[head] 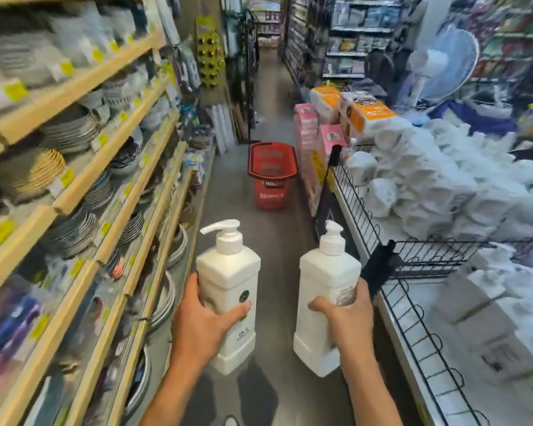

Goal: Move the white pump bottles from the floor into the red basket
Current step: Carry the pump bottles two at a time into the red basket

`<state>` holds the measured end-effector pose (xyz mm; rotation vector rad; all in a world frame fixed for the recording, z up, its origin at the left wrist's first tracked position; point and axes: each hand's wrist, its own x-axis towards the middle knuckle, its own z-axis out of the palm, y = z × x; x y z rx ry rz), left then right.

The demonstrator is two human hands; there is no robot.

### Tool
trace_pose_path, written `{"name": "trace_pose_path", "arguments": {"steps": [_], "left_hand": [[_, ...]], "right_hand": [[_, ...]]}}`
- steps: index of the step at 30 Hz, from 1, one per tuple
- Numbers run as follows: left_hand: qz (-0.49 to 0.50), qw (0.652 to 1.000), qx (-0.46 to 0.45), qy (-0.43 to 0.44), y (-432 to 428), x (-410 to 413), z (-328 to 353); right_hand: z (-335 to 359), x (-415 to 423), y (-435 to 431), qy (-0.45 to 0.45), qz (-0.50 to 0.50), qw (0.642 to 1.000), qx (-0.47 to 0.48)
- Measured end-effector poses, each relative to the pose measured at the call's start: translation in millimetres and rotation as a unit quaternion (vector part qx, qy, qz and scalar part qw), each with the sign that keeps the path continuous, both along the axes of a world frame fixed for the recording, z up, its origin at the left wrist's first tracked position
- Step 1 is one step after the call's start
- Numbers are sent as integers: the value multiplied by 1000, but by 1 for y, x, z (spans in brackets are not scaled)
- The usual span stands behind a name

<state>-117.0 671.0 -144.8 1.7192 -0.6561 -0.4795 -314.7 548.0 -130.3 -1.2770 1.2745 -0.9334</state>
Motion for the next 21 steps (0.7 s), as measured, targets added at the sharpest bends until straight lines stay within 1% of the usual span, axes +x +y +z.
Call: {"name": "trace_pose_path", "arguments": {"steps": [5, 10, 17, 21], "left_hand": [[6, 1000, -5, 13, -28, 56, 5], [-10, 1000, -20, 21, -61, 102, 10], [-8, 1000, -5, 23, -107, 160, 11], [2, 1000, 17, 4, -150, 191, 13]], "right_hand": [[12, 59, -26, 14, 19, 1000, -18], [23, 108, -51, 15, 28, 999, -41], [22, 164, -97, 22, 39, 998, -37], [16, 199, -139, 19, 41, 999, -27]]}}
